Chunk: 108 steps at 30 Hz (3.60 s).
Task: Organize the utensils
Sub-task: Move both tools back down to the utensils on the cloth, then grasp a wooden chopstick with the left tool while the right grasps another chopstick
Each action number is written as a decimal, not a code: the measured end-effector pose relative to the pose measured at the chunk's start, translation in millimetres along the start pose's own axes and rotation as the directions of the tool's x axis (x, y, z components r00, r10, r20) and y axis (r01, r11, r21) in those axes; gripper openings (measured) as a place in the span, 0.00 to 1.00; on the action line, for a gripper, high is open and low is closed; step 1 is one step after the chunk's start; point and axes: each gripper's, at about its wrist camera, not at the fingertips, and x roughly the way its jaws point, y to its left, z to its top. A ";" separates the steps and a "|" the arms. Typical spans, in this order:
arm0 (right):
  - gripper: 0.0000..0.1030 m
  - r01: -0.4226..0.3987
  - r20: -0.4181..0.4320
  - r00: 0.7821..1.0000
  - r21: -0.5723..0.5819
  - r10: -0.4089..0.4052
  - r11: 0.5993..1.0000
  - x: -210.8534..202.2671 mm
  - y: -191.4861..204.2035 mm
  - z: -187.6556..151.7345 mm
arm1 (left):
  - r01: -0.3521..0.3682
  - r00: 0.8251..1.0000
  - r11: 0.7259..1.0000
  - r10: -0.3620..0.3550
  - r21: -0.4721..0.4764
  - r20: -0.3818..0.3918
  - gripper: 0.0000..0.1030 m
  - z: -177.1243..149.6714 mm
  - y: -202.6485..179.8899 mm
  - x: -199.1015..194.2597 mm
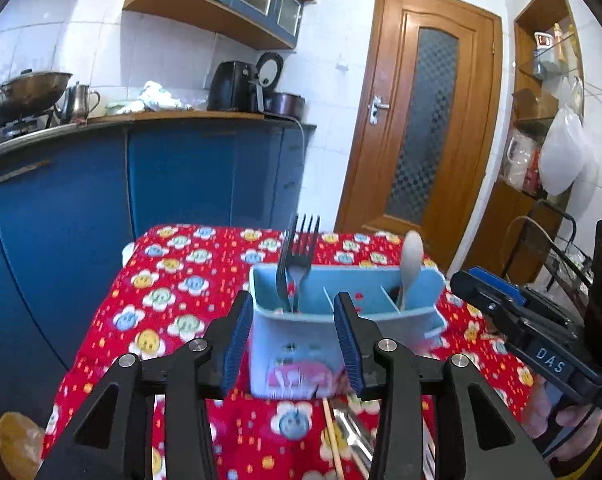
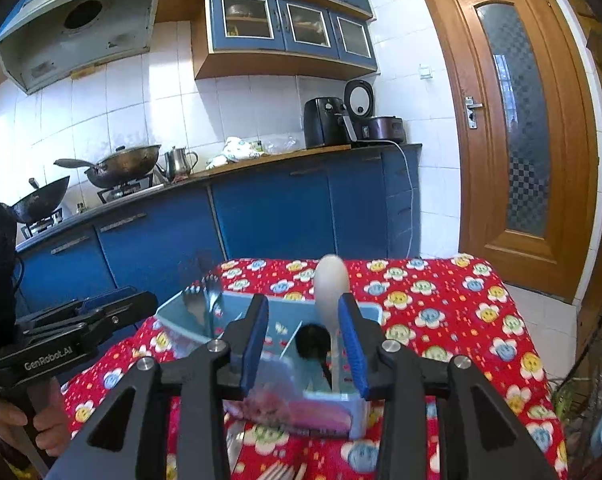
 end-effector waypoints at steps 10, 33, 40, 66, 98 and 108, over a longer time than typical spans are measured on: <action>0.38 0.050 -0.125 0.991 0.048 -0.043 0.998 -33.6 2.5 -24.2 | -0.010 0.988 0.999 0.017 0.049 -0.156 0.42 -25.9 -10.1 -21.3; 0.31 0.070 -0.503 0.864 0.096 -0.012 0.993 -29.8 13.3 -82.4 | 0.052 0.853 0.996 -0.007 0.072 -0.522 0.43 -84.2 -18.0 8.1; 0.31 0.073 -0.532 0.847 0.107 -0.005 0.992 -26.3 11.0 -88.1 | 0.045 0.831 0.994 0.016 0.095 -0.556 0.43 -86.2 -20.9 20.6; 0.29 0.064 -0.584 0.812 0.111 0.013 0.992 -13.3 8.2 -87.8 | 0.080 0.777 0.997 -0.049 0.022 -0.628 0.26 -84.1 -22.7 42.2; 0.08 0.118 -0.838 0.546 0.059 -0.015 0.991 49.3 4.1 -72.8 | 0.102 0.687 0.995 -0.063 0.010 -0.724 0.05 -77.9 -5.6 50.9; 0.06 0.133 -0.841 0.532 -0.030 -0.096 0.991 31.3 -2.5 -78.9 | 0.103 0.643 0.992 -0.006 0.079 -0.766 0.05 -76.0 -18.4 59.5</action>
